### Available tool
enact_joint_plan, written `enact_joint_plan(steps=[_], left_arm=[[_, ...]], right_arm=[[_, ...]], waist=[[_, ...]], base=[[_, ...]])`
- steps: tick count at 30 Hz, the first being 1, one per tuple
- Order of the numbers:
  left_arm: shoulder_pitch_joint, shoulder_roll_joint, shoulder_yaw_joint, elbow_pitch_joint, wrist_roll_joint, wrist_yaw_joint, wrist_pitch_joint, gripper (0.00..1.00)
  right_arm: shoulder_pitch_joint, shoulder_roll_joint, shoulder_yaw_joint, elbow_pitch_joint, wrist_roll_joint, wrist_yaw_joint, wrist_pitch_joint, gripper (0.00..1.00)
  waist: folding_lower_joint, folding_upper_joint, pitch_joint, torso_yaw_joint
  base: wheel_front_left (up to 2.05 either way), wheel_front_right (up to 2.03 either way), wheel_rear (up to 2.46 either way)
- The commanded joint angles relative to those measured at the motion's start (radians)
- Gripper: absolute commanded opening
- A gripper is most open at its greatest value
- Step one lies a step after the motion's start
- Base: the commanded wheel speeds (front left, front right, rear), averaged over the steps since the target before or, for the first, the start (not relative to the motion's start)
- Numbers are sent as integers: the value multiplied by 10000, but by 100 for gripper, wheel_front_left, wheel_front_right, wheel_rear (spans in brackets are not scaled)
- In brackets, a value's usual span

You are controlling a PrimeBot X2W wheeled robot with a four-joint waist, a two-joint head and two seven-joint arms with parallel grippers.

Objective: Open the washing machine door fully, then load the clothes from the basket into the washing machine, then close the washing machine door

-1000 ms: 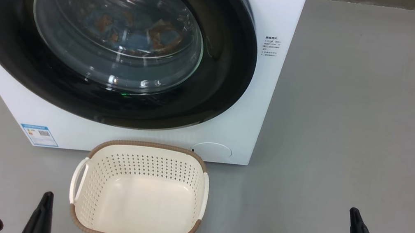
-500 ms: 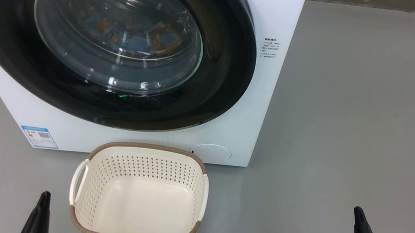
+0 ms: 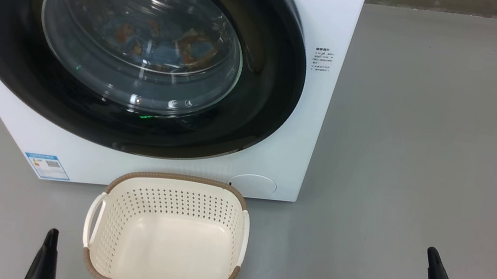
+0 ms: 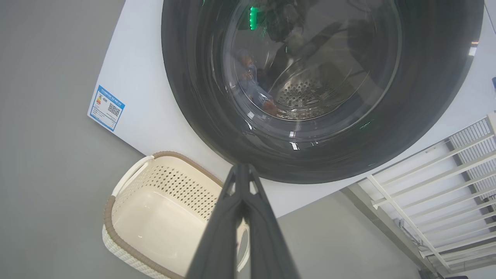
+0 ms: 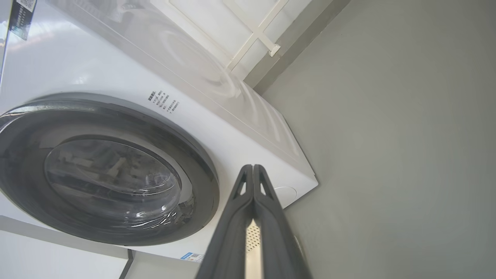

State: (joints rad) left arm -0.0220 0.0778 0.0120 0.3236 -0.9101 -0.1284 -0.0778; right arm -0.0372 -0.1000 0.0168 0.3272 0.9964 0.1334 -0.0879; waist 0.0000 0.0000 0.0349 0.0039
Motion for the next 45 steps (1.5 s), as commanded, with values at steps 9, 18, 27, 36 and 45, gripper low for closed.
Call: enact_joint_plan(steps=[9, 18, 27, 36, 45], left_arm=[[-521, 40, 348, -408, -1174, -13, 313, 0], [-577, -11, 460, -470, -2125, -15, 576, 0], [-633, -64, 572, -533, -3085, -16, 842, 0], [-689, -116, 685, -595, -4041, -18, 1107, 0], [-745, -167, 797, -657, -4995, -20, 1371, 0]], right_arm=[[-456, -19, -183, -378, 1031, -14, 309, 0], [-496, 52, -350, -452, 1880, -16, 574, 0], [-536, 126, -520, -527, 2735, -18, 843, 0], [-575, 200, -690, -601, 3587, -20, 1112, 0], [-615, 274, -862, -675, 4434, -22, 1381, 0]], waist=[[0, 0, -47, -6], [0, 0, -92, -11], [0, 0, -137, -17], [0, 0, -181, -22], [0, 0, -226, -27]], base=[[0, 0, 0], [0, 0, 0], [0, 0, 0], [0, 0, 0], [0, 0, 0]])
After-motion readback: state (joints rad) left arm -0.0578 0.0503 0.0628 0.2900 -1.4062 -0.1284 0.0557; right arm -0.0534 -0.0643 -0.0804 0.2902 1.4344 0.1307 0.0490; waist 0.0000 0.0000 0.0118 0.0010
